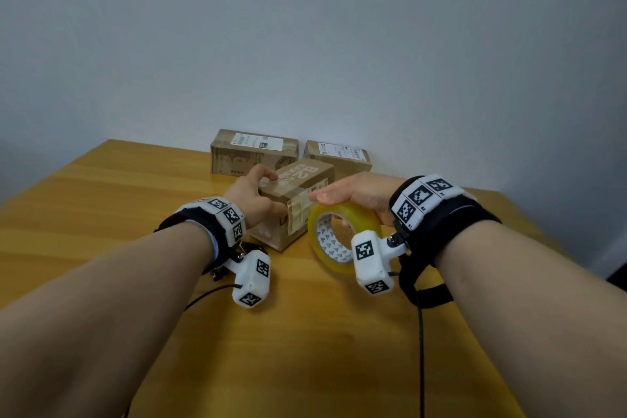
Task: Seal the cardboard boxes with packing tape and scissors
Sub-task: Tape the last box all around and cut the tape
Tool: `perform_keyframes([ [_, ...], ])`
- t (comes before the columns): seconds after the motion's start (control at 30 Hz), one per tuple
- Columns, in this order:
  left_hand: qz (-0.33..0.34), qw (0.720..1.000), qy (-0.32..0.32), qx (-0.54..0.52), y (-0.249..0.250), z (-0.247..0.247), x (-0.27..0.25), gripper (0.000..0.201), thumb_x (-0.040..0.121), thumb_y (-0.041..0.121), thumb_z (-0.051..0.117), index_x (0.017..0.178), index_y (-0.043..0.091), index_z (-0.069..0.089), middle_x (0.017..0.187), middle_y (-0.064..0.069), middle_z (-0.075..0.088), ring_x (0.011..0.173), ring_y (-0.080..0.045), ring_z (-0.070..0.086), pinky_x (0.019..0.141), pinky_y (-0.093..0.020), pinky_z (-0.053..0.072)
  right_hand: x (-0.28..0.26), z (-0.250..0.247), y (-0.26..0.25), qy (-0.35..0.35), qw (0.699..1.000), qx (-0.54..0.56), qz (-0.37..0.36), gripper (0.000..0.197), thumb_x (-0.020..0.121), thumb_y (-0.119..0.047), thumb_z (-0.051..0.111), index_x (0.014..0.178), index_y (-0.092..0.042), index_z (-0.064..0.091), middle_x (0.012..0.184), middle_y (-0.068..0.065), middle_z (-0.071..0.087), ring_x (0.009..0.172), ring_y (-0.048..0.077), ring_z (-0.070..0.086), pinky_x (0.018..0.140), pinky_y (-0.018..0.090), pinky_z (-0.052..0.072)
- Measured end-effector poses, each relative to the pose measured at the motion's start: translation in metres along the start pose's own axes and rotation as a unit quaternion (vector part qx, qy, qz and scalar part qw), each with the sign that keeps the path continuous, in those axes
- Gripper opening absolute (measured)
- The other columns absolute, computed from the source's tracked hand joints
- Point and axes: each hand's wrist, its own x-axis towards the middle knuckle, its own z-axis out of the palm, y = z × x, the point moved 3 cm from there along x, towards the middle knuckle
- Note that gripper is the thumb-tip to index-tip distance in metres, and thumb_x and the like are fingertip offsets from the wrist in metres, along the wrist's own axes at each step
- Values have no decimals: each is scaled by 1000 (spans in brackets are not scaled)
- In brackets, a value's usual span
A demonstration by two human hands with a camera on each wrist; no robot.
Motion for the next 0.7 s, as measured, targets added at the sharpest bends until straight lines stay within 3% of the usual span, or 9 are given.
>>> perform_keyframes([
  [0.07,6,1000,0,-27,-3,1,1,56,71,19,78,119,32,54,91,2,66,74,-14,64,56,-21,49,3,4,2,-10,1000,-4,9,29,90,-35,68,119,-34,70,112,9,72,67,14,63,64,27,54],
  [0.13,15,999,-3,-43,-5,1,2,63,70,19,79,127,35,56,112,4,65,90,-13,64,73,-24,52,3,5,2,-22,1000,-9,15,29,92,-31,66,120,-36,67,108,6,72,62,12,60,57,23,52],
  [0.2,20,1000,3,-15,-6,3,2,69,71,21,79,133,36,54,130,9,51,111,-16,55,90,-25,43,4,5,2,-33,999,-21,21,32,94,-29,63,126,-36,64,105,2,70,59,10,60,53,21,51],
  [0.3,-2,1000,-2,25,-4,6,2,72,73,22,79,136,42,50,159,2,17,141,-27,27,110,-36,29,7,9,5,-35,998,-37,40,36,94,-30,64,129,-37,62,121,2,68,60,8,62,50,20,51],
  [0.37,-8,999,-17,29,-2,8,1,71,77,18,76,137,44,48,161,1,3,144,-30,21,110,-35,30,13,13,8,-43,998,-29,45,37,91,-33,66,127,-38,62,129,2,65,65,9,62,57,22,53],
  [0.43,-11,999,-30,24,-1,10,2,68,81,14,73,137,44,48,161,0,-5,144,-31,22,102,-30,39,19,17,9,-43,998,-39,40,39,89,-36,68,128,-39,62,132,1,64,69,9,61,63,22,53],
  [0.57,4,999,-33,21,0,13,7,64,85,7,67,135,43,50,160,3,-13,136,-33,37,79,-27,56,22,25,5,-33,999,4,25,40,92,-31,66,132,-31,61,130,4,65,63,5,64,56,17,54],
  [0.63,18,998,-33,41,3,13,9,60,88,5,61,134,41,51,161,2,-7,136,-31,37,82,-32,57,21,35,5,-45,996,66,28,40,96,-28,61,135,-26,57,122,8,67,69,12,65,60,24,56],
  [0.7,33,997,-50,44,6,13,12,58,88,0,55,133,38,54,162,0,4,141,-30,28,95,-40,52,23,45,4,-55,994,95,22,38,99,-27,58,135,-21,52,114,12,66,71,16,65,68,31,56],
])
